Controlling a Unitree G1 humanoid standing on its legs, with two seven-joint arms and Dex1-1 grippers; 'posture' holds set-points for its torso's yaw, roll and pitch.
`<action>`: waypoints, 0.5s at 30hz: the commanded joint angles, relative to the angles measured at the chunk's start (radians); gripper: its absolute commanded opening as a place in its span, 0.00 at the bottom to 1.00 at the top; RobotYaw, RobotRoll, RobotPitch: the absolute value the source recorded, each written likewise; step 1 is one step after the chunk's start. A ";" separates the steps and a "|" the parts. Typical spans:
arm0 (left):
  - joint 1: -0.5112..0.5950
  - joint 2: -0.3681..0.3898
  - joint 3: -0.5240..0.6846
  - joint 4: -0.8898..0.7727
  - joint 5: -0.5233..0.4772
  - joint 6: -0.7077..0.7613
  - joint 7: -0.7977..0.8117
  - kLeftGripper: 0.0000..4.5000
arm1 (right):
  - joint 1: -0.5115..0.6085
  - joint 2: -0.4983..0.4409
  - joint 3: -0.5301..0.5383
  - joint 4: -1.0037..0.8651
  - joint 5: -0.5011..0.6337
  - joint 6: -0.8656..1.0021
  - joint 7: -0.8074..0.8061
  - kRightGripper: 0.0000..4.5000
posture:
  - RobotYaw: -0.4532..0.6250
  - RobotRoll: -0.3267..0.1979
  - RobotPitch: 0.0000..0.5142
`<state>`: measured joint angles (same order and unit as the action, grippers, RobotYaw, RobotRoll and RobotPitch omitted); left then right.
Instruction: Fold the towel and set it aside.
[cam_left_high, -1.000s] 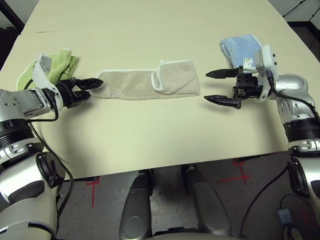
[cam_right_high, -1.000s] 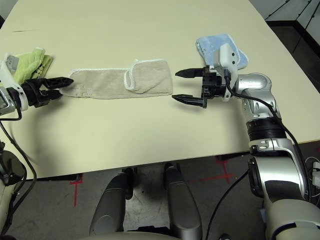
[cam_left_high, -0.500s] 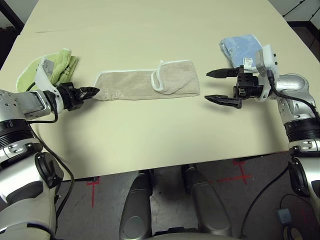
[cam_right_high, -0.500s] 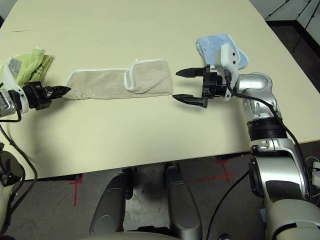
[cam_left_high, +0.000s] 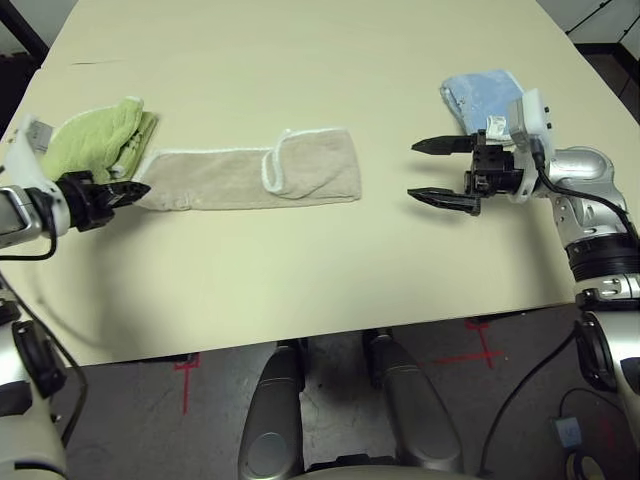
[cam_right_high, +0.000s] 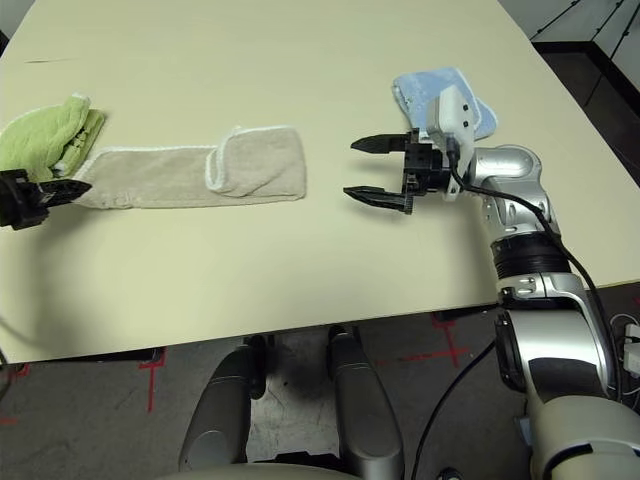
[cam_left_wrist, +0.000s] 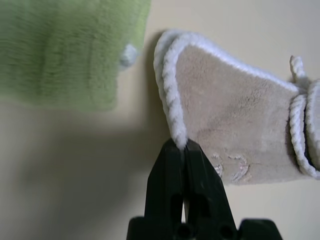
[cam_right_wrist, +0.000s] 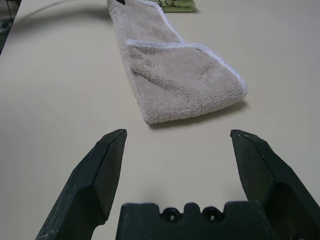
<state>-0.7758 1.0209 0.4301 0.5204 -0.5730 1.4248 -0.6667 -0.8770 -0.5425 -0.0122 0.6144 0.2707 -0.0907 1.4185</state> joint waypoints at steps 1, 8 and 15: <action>0.015 0.018 0.009 -0.037 -0.027 0.029 -0.025 0.01 | -0.008 -0.002 0.006 0.025 -0.004 -0.020 0.012 1.00 | 0.49 0.62 0.51; -0.075 -0.025 -0.044 -0.133 -0.083 0.045 -0.059 0.01 | -0.016 -0.004 0.009 0.035 -0.004 -0.027 0.015 1.00 | 0.48 0.62 0.50; -0.252 -0.124 -0.120 -0.116 -0.076 0.002 -0.052 0.01 | -0.007 -0.008 0.008 0.024 -0.002 -0.025 0.011 1.00 | 0.47 0.62 0.50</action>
<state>-0.9996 0.9037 0.3294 0.4065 -0.6455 1.4341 -0.7170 -0.8936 -0.5425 -0.0091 0.6394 0.2706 -0.1100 1.4222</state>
